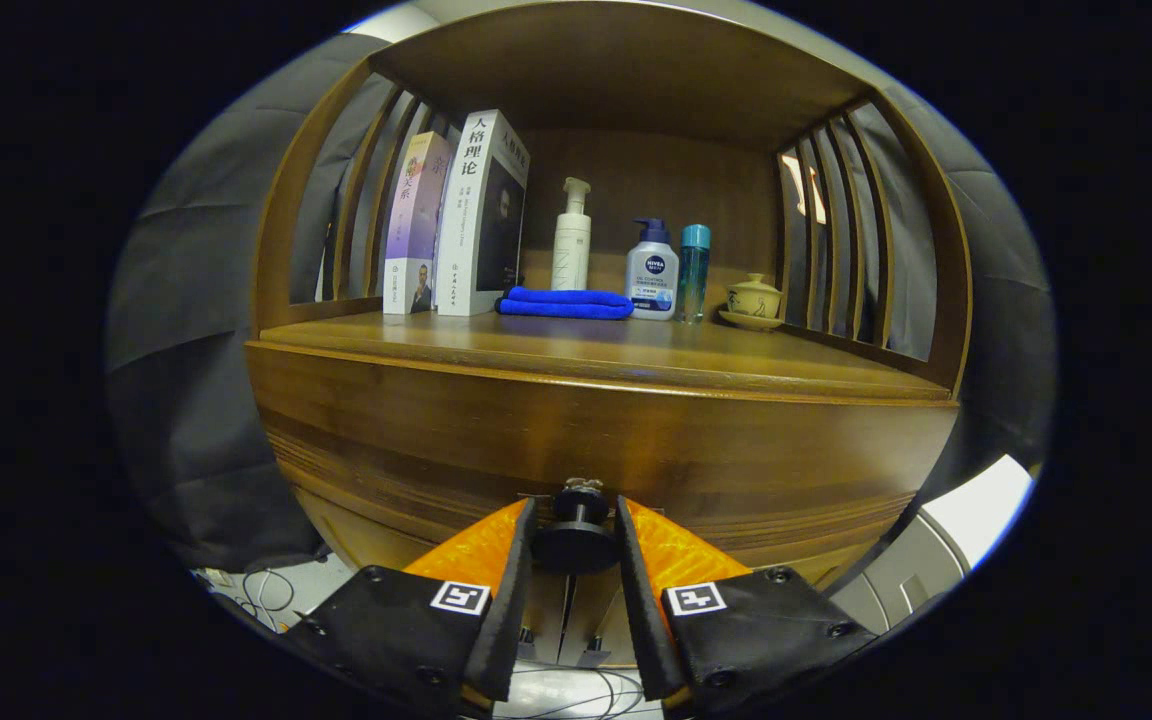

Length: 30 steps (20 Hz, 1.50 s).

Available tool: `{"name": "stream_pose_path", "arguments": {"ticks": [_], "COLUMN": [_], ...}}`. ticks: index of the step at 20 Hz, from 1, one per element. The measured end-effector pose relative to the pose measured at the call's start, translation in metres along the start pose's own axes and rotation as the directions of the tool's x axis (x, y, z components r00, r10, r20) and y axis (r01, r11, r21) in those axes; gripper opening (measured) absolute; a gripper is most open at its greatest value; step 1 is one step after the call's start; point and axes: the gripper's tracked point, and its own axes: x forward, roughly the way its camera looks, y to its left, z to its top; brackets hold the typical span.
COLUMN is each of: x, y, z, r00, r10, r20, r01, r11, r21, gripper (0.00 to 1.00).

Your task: Pull open the drawer, take out the items inside it, and place them on the countertop above the cabinet.

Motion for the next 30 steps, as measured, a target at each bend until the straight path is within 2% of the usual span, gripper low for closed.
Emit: {"name": "stream_pose_path", "arguments": {"ticks": [2, 8, 9, 10, 11, 19, 30], "x": [0.003, 0.005, 0.008, 0.007, 0.013, -0.007, -0.072], "y": [0.001, 0.001, 0.002, 0.001, 0.000, 0.002, 0.004], "z": [-0.005, -0.005, -0.005, -0.007, -0.008, -0.009, -0.027], "r00": [1.000, 1.000, 0.999, 0.999, 0.999, 0.998, 0.998], "r10": [-0.003, -0.003, -0.002, 0.002, 0.008, 0.024, 0.050], "r20": [-0.022, -0.031, -0.035, -0.043, -0.046, -0.063, -0.049], "r01": [0.003, 0.003, 0.002, -0.002, -0.008, -0.023, -0.051], "r11": [1.000, 1.000, 1.000, 1.000, 1.000, 1.000, 0.998], "r21": [-0.008, -0.002, -0.004, -0.012, 0.005, 0.015, -0.027], "gripper": [0.50, 0.44, 0.35, 0.35, 0.28, 0.28, 0.28]}}
